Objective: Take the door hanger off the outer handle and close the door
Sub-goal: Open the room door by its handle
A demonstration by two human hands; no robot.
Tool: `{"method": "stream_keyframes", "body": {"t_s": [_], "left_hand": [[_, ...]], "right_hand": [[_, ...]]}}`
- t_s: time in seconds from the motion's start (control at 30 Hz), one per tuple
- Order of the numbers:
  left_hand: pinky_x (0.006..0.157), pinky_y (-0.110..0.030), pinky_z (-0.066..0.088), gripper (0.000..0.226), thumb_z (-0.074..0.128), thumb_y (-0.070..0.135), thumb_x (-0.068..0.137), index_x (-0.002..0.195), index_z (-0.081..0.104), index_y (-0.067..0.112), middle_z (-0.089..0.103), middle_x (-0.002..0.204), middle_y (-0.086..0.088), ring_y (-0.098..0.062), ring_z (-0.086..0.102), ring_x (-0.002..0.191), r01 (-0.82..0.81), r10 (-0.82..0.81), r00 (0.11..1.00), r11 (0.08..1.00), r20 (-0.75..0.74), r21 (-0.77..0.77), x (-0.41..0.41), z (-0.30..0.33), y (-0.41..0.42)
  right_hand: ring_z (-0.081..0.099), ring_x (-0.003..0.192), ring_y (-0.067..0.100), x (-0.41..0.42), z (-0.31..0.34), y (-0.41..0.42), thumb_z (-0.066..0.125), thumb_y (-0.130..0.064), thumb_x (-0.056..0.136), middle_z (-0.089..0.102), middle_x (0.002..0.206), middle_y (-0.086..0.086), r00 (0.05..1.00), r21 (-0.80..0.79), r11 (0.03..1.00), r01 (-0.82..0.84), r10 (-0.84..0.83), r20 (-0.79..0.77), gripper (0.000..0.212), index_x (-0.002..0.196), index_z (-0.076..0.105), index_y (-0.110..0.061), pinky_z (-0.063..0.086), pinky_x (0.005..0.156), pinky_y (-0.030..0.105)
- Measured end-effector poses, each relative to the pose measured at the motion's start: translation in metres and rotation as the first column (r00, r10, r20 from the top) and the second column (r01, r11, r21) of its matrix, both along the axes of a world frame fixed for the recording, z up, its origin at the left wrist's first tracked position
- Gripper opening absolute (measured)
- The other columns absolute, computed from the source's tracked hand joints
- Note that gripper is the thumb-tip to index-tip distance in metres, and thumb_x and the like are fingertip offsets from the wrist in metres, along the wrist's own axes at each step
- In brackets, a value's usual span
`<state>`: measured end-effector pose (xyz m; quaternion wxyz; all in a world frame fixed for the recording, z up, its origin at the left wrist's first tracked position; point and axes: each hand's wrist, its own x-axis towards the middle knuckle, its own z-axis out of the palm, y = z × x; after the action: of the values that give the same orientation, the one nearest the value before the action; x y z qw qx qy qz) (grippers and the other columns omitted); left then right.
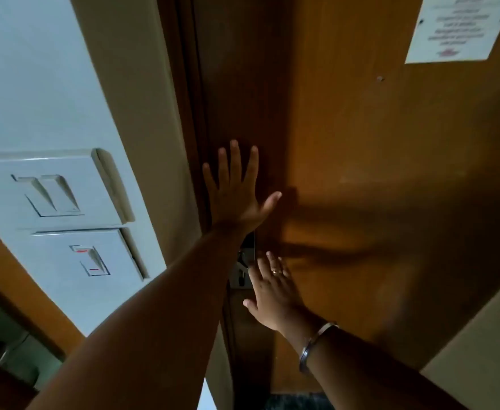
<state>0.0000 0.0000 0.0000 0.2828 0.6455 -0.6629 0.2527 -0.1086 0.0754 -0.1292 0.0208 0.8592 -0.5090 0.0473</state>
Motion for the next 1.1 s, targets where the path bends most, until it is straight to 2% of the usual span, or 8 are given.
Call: {"method": "stream_keyframes", "body": {"t_s": [0.17, 0.27, 0.37, 0.47, 0.6, 0.73, 0.87, 1.1], "left_hand": [[0.115, -0.063, 0.0, 0.103, 0.034, 0.084, 0.078, 0.156, 0.01, 0.021, 0.009, 0.163, -0.024, -0.045, 0.004, 0.148, 0.045, -0.045, 0.999, 0.999, -0.003, -0.028, 0.008, -0.006, -0.023], [0.115, -0.064, -0.001, 0.107, 0.035, 0.086, 0.076, 0.156, 0.01, 0.02, 0.009, 0.162, -0.025, -0.046, 0.003, 0.148, 0.057, -0.058, 0.998, 0.998, -0.025, -0.037, 0.007, -0.012, -0.031], [0.116, -0.066, 0.002, 0.11, 0.035, 0.089, 0.075, 0.156, 0.011, 0.018, 0.012, 0.162, -0.025, -0.047, 0.004, 0.147, 0.056, -0.059, 0.997, 0.997, -0.048, -0.056, 0.004, -0.012, -0.033], [0.116, -0.065, 0.002, 0.111, 0.032, 0.09, 0.074, 0.156, 0.012, 0.017, 0.014, 0.161, -0.026, -0.046, 0.006, 0.147, 0.041, -0.043, 0.999, 0.994, -0.024, -0.097, 0.004, -0.019, -0.039], [0.116, -0.064, -0.001, 0.114, 0.032, 0.092, 0.073, 0.155, 0.012, 0.015, 0.013, 0.16, -0.027, -0.046, 0.005, 0.147, 0.017, -0.019, 1.0, 0.995, -0.015, -0.098, 0.003, -0.017, -0.04], [0.115, -0.065, -0.002, 0.116, 0.031, 0.092, 0.073, 0.156, 0.005, 0.015, 0.004, 0.16, -0.026, -0.046, 0.0, 0.147, -0.019, 0.019, 1.0, 0.999, -0.009, -0.037, 0.001, -0.016, -0.034], [0.115, -0.063, -0.007, 0.117, 0.029, 0.092, 0.072, 0.154, -0.007, 0.016, 0.002, 0.16, -0.026, -0.046, -0.002, 0.147, -0.03, 0.03, 1.0, 0.999, -0.007, 0.037, 0.0, -0.012, -0.026], [0.116, -0.062, -0.007, 0.116, 0.034, 0.091, 0.072, 0.155, 0.003, 0.016, -0.003, 0.159, -0.021, -0.044, 0.0, 0.147, 0.017, -0.017, 0.999, 1.0, -0.03, -0.008, -0.002, -0.015, -0.008]], "right_hand": [[-0.008, 0.148, 0.038, 0.019, -0.011, -0.009, 0.044, -0.058, 0.09, -0.001, 0.162, 0.019, 0.998, 0.023, 0.998, 0.058, -0.057, -0.023, 0.088, 0.152, 0.004, -0.012, -0.017, 0.113, 0.05], [-0.011, 0.148, 0.036, 0.018, -0.015, -0.01, 0.048, -0.061, 0.085, -0.001, 0.161, 0.02, 0.999, 0.03, 0.998, 0.053, -0.053, 0.001, 0.09, 0.15, 0.013, -0.01, -0.01, 0.119, 0.051], [-0.017, 0.146, 0.035, 0.016, -0.02, -0.013, 0.051, -0.062, 0.083, -0.008, 0.161, 0.018, 0.998, 0.023, 0.999, 0.033, -0.034, 0.057, 0.098, 0.152, 0.003, -0.011, -0.009, 0.119, 0.051], [-0.021, 0.145, 0.034, 0.016, -0.033, -0.013, 0.053, -0.058, 0.077, -0.008, 0.162, 0.017, 0.991, 0.009, 0.999, 0.036, -0.037, 0.127, 0.099, 0.151, 0.008, -0.01, -0.014, 0.117, 0.05], [-0.013, 0.148, 0.032, 0.016, -0.046, -0.01, 0.056, -0.06, 0.069, -0.013, 0.162, 0.013, 0.974, 0.112, 0.992, 0.058, -0.081, 0.21, 0.106, 0.151, 0.004, -0.014, -0.016, 0.114, 0.043], [-0.004, 0.148, 0.032, 0.01, -0.042, -0.011, 0.053, -0.061, 0.071, -0.008, 0.162, 0.013, 0.97, 0.171, 0.985, 0.018, -0.059, 0.236, 0.109, 0.15, -0.011, -0.021, -0.007, 0.117, 0.042], [0.0, 0.148, 0.033, 0.005, -0.037, -0.008, 0.054, -0.06, 0.074, -0.006, 0.163, 0.011, 0.972, 0.242, 0.97, 0.004, -0.06, 0.226, 0.106, 0.15, -0.01, -0.023, 0.007, 0.121, 0.046], [-0.006, 0.148, 0.033, 0.001, -0.033, 0.01, 0.055, -0.058, 0.079, -0.008, 0.163, 0.008, 0.983, 0.323, 0.945, 0.046, -0.101, 0.155, 0.106, 0.149, -0.018, -0.028, 0.004, 0.12, 0.045]]}}
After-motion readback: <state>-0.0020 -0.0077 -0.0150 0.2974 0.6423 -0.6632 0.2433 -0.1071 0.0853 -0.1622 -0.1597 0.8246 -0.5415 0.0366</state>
